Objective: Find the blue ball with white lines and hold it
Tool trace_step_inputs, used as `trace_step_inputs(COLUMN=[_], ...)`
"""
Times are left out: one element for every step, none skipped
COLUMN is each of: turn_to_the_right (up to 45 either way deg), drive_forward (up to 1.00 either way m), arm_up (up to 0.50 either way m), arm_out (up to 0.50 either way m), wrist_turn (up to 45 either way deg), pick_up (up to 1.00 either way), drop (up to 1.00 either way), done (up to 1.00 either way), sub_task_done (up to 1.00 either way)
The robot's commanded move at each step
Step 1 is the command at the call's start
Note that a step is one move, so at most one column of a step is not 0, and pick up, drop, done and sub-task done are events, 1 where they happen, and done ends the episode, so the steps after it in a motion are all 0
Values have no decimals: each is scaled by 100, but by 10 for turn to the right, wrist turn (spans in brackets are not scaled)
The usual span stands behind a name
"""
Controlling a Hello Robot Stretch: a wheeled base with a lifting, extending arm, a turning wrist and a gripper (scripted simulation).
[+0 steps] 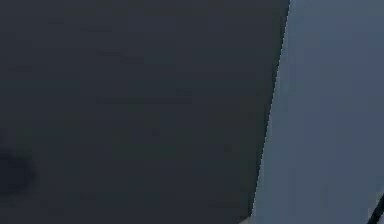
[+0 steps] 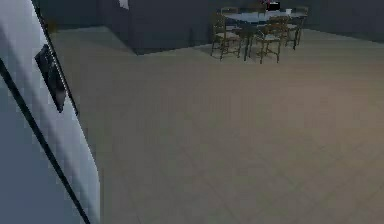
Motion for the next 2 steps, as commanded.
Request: trace_step_inputs(turn_to_the_right=[-450,-450], drive_forward=[0,0], arm_up=[0,0], arm_out=[0,0], wrist_turn=[0,0], pick_up=[0,0], drop=[0,0], done=[0,0], sub_task_done=[0,0])
